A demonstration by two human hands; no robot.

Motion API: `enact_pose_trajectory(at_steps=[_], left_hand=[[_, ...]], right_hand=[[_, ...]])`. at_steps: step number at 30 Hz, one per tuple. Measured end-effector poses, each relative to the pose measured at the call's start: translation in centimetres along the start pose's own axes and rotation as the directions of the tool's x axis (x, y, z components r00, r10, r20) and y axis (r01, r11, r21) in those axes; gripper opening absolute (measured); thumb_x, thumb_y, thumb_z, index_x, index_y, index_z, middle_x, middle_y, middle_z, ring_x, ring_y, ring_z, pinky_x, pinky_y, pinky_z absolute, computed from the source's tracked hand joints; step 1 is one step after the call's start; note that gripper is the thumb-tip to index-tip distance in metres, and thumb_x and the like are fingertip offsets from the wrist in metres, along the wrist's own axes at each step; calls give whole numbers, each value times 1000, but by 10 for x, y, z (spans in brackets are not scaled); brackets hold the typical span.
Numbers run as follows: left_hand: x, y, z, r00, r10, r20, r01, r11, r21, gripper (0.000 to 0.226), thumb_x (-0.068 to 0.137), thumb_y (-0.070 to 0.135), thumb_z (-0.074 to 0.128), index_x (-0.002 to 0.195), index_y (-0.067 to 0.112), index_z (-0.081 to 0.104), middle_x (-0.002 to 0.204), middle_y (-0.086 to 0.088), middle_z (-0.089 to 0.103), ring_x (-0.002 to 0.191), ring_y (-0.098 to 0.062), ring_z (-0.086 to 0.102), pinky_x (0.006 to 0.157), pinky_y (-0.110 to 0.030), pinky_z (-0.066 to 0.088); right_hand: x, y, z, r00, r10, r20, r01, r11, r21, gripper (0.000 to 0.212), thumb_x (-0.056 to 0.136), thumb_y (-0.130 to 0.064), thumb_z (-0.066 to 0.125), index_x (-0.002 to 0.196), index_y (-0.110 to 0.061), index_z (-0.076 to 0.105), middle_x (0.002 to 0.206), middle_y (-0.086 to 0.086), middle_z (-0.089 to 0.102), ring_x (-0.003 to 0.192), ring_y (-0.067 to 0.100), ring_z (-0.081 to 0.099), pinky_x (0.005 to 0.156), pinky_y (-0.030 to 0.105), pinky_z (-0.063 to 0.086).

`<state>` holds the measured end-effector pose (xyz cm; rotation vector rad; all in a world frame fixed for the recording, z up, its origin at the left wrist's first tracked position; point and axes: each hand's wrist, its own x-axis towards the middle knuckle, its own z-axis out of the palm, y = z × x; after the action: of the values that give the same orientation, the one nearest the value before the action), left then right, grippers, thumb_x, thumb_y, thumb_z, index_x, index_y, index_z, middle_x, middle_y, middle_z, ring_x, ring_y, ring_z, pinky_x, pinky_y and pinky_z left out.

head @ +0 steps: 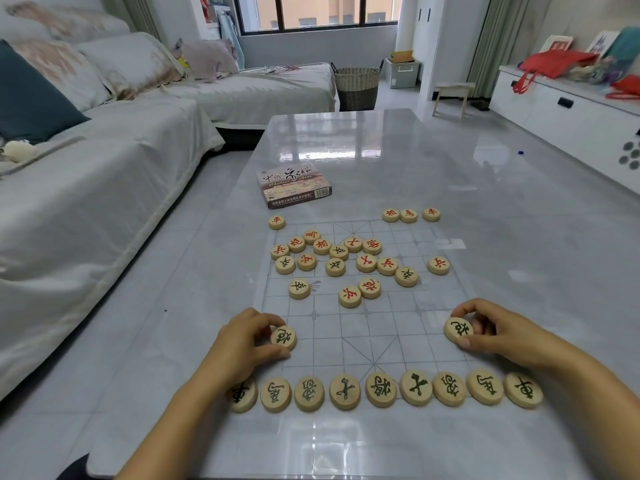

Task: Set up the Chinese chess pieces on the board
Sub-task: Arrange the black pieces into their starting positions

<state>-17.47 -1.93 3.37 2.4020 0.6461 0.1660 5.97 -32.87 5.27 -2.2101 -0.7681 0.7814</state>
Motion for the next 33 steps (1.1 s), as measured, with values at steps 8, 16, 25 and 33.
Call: enact_pose_trajectory(at_steps=[8, 16, 25, 33], left_hand=[[0, 0, 2, 1000, -3, -23, 3, 1000, -4, 38, 70, 34, 77, 103, 32, 60, 89, 13, 49, 85, -9, 48, 71, -20, 37], [-1, -2, 2, 1000, -6, -8, 6, 1000, 22, 43, 69, 36, 77, 107, 33, 57, 95, 11, 49, 91, -11, 48, 78, -24, 42], [-4, -4, -3, 999, -14, 39, 16, 999, -37, 49, 69, 39, 76, 112, 31, 55, 99, 12, 48, 95, -8, 48, 80, -21, 40], [-4, -6, -7, 996, -37, 76, 49, 985, -168, 38, 73, 35, 74, 107, 27, 57, 103, 3, 53, 95, -9, 53, 77, -14, 43]], right_hand=[[1, 2, 0, 1000, -4, -1, 4, 1000, -7, 28, 80, -22, 71, 101, -31, 56, 77, 3, 49, 68, 13, 45, 62, 24, 38], [2, 4, 1, 1000, 2, 0, -2, 1000, -8, 28, 80, -22, 70, 102, -33, 55, 77, 3, 49, 67, 12, 45, 60, 23, 38], [2, 6, 3, 1000, 0, -29, 0, 1000, 6, 29, 80, -22, 71, 100, -34, 56, 76, 1, 49, 67, 12, 45, 61, 23, 38], [7, -3, 2, 982, 35, -187, -33, 999, 11, 40, 79, -27, 71, 114, -26, 52, 90, 1, 47, 74, 13, 48, 64, 24, 39]])
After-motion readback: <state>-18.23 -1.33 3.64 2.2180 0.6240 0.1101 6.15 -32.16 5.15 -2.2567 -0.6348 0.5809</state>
